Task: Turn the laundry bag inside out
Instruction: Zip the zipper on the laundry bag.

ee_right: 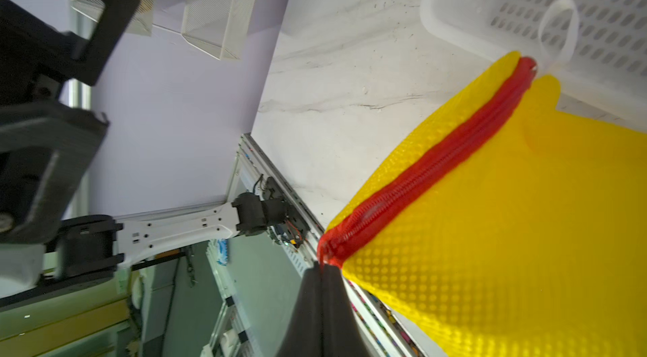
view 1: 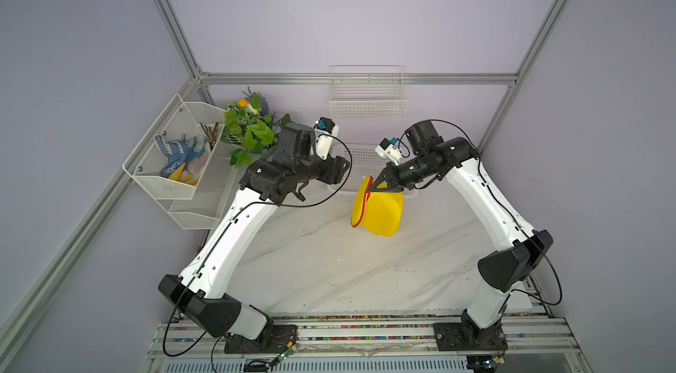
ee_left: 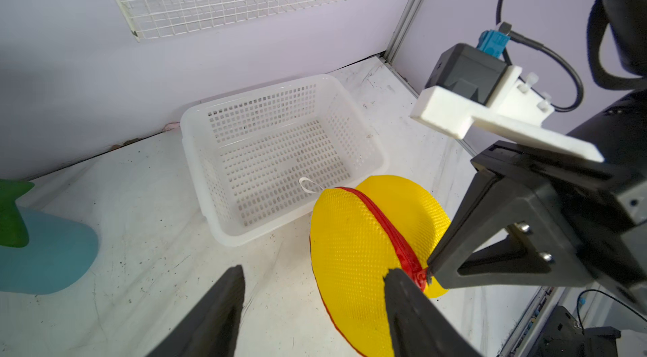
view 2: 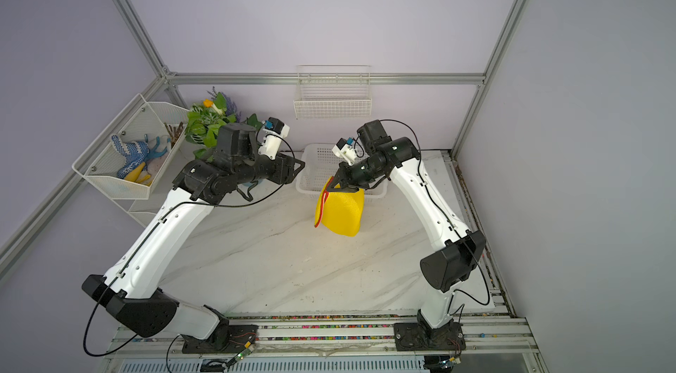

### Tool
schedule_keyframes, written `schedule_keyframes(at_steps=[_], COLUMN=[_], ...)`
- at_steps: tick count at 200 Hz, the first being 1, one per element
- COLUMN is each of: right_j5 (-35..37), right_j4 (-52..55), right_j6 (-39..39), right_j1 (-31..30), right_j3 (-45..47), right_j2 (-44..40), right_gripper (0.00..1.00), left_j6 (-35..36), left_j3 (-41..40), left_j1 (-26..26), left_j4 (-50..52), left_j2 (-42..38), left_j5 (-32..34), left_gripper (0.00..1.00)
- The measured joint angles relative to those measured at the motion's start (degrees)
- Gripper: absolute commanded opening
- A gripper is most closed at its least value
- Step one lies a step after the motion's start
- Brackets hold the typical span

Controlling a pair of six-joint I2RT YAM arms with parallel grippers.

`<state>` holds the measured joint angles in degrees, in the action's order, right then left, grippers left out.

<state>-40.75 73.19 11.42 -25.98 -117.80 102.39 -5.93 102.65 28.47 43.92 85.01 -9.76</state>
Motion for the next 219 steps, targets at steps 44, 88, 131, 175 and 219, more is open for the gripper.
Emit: schedule_keyframes(at_steps=[44, 88, 131, 175, 219], right_j5=[12.8, 17.9, 17.1, 15.5, 14.7], right_j4=[2.1, 0.6, -3.5, -7.3, -9.4], right_j6=[-8.6, -12.9, -12.7, -11.5, -11.1], right_j1=[-3.2, -4.7, -4.7, -4.7, -4.7], right_j3=[-0.1, 0.8, 0.8, 0.8, 0.7], right_j2=[-1.6, -6.4, -9.7, -8.9, -6.8], right_gripper=[0.00, 0.00, 0.00, 0.00, 0.00], left_j6=[0.4, -0.5, -4.0, -8.1, -11.5], left_j3=[-3.4, -9.2, -15.2, -16.1, -16.1], left_j1=[0.0, 0.0, 0.0, 1.2, 2.7], left_j4=[-1.1, -2.3, -5.0, -7.3, -7.4], left_j2=[0.9, 1.5, 1.1, -0.5, -5.0], left_j5=[-4.9, -9.2, -12.5, -14.2, -16.0], left_gripper=[0.67, 0.67, 0.66, 0.66, 0.66])
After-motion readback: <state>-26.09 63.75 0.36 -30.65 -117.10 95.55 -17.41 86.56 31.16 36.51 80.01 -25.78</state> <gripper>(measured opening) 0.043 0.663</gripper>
